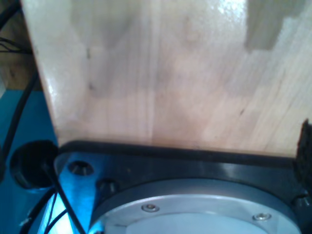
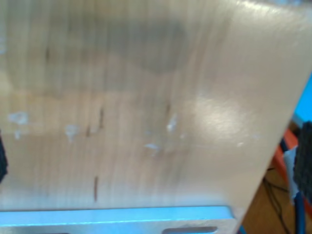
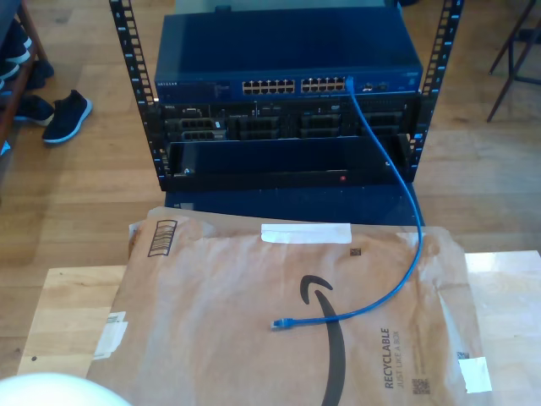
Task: Grab the cable and plug it in
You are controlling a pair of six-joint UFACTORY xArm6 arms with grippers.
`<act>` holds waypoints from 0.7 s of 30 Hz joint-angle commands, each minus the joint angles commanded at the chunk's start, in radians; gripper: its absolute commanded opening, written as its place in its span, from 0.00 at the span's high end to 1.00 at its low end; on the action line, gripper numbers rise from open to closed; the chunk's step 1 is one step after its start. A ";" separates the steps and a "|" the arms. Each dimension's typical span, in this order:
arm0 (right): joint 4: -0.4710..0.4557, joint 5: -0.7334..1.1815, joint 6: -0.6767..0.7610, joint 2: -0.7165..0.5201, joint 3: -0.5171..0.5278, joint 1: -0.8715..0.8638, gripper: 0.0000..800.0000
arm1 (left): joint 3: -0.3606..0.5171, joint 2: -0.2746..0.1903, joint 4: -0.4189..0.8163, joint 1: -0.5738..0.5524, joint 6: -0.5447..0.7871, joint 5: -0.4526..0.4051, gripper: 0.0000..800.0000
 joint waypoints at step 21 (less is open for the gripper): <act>-0.002 -0.018 0.000 -0.005 0.011 0.003 0.00 | 0.000 0.000 0.000 0.000 0.000 0.000 0.00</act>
